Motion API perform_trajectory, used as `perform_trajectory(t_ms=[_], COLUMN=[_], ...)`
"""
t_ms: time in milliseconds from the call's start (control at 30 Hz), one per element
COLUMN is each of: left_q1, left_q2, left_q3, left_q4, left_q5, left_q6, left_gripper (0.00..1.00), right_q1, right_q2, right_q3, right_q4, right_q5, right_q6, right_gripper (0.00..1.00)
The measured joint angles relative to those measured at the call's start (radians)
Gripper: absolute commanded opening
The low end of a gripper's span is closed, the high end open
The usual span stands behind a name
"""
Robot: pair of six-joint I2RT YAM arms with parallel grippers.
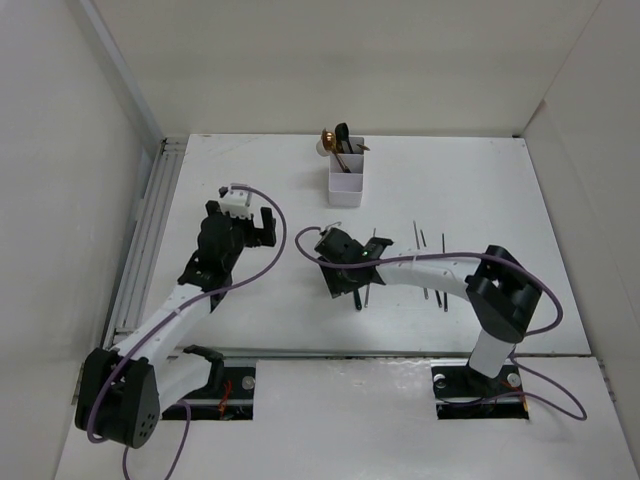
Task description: Sort the eating utensils into containers
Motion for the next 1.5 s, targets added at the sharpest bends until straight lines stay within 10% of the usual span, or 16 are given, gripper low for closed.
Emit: perform_trajectory(t_ms=[533, 1000, 1500], left_q1=[0.000, 0.000, 0.002], left_q2=[-0.045, -0.058, -0.050], left_q3=[-0.024, -0.030, -0.030], left_q4=[-0.030, -0.037, -0.043], left_q5=[0.012, 0.010, -0.016], left_q6=[-0.033, -0.035, -0.031], left_gripper=[1.00, 1.00, 1.00], right_q1=[-0.027, -0.080, -0.173], right_q2=[0.033, 0.066, -0.072], right_q3=[-0.033, -0.042, -0.026], right_q4=[-0.025, 0.091, 0.321], right_q5=[0.083, -0.012, -0.080], right_q6=[0.060, -0.028, -0.218], right_gripper=[0.54, 0.00, 0.00])
